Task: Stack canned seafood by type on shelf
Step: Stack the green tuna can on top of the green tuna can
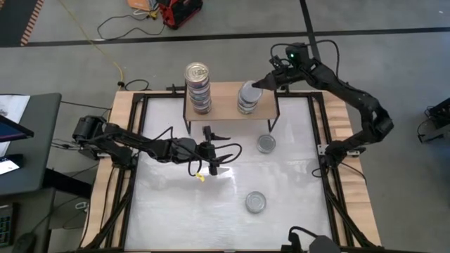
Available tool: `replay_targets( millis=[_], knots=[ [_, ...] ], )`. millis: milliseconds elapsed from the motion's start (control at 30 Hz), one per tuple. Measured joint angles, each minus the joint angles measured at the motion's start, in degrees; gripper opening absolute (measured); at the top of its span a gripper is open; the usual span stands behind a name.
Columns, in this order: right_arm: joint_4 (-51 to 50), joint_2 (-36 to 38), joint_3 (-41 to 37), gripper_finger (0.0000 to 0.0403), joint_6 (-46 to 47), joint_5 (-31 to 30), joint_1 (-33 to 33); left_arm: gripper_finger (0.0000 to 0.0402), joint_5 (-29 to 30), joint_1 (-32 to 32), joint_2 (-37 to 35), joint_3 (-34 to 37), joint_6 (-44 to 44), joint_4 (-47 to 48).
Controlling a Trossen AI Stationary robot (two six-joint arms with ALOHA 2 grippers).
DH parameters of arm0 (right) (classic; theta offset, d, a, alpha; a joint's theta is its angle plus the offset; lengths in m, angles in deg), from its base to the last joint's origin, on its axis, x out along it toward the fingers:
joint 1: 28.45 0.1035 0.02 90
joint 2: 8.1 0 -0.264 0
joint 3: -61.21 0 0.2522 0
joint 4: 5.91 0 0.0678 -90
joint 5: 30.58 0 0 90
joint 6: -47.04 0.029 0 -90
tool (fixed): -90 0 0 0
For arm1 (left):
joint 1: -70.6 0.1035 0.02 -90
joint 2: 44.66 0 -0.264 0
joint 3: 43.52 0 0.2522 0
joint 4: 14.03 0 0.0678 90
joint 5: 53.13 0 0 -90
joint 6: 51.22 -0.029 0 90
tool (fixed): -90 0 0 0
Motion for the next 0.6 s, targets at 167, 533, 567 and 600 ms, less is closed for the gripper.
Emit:
replay_targets(
  millis=[167,533,567,600],
  knots=[
    [-0.08,-0.07,-0.02,0.0191,0.44,0.13,-0.30,0.0277,0.02,0.00,0.00,0.00,-0.12,0.02],
    [-2.13,-0.13,-0.09,0.0215,0.13,0.10,-0.25,0.0277,0.04,0.00,0.00,0.00,-0.43,0.27],
    [-2.66,-0.13,-0.09,0.0223,0.04,0.11,-0.25,0.0277,0.06,0.00,0.00,0.00,-0.44,0.42],
    [-2.97,-0.13,-0.11,0.0231,-0.02,0.11,-0.25,0.0277,0.07,0.00,0.02,0.00,-0.44,0.48]
  ],
)
